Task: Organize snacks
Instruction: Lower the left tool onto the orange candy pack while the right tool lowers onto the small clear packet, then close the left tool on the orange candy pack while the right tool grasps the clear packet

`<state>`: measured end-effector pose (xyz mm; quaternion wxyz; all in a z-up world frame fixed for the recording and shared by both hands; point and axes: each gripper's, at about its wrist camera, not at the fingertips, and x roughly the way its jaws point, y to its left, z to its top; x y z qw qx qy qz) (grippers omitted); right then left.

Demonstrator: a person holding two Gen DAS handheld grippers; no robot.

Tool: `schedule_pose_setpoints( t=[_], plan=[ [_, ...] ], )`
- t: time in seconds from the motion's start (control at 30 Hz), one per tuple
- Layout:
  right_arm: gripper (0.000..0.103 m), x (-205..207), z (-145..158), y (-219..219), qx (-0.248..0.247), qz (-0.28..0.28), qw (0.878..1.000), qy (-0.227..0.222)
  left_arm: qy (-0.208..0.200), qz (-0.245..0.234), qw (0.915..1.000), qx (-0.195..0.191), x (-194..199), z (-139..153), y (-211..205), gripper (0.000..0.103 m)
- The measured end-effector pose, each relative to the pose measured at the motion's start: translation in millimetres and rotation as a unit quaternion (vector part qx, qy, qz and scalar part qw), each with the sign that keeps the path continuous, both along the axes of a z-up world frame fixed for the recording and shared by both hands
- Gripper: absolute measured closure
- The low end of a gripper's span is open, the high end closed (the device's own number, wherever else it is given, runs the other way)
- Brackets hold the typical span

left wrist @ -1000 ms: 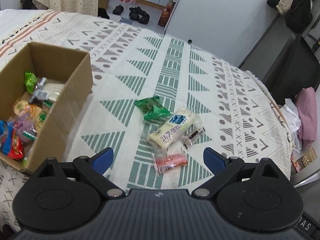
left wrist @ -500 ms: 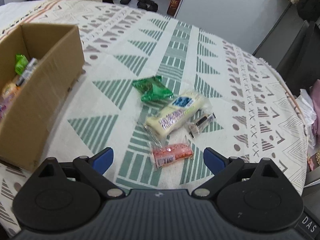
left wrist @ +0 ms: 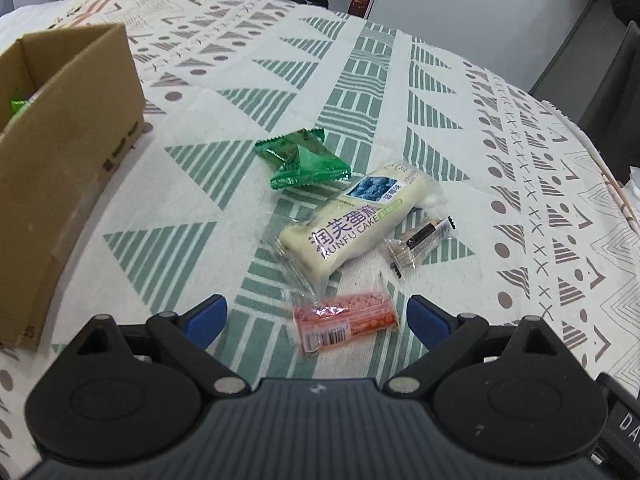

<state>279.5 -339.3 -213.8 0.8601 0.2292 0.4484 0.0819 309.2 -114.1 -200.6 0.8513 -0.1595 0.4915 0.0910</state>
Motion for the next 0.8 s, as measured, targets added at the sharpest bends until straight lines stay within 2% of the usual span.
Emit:
schedule_pose_setpoints(
  t=[0.07,0.13,0.2,0.3,0.5,0.67,0.8],
  plan=[
    [0.013,4,-3,0,0.003,0.0,1.0,0.003,0.009,0.004,1.0,0.0,2,-5,0,0.011],
    [0.013,9,-6,1,0.006,0.0,1.0,0.002,0.003,0.006,0.9999,0.013,1,-4,-2,0.021],
    [0.013,13,-7,2,0.006,0.002,1.0,-0.002,-0.002,0.007,0.9999,0.01,0,-2,-2,0.049],
    [0.013,23,-9,6,0.008,0.005,1.0,-0.011,0.002,0.012,0.9999,0.004,-2,0,1,0.053],
    [0.013,40,-11,22,0.009,0.025,0.999,-0.023,-0.004,0.021,0.9996,0.019,-11,1,11,0.054],
    [0.017,50,-11,41,0.003,0.043,0.998,-0.036,-0.007,0.031,0.9995,0.009,-13,4,22,0.054],
    [0.023,58,-11,54,-0.004,0.049,0.998,-0.043,-0.01,0.036,0.9993,0.006,-17,7,32,0.054]
  ],
)
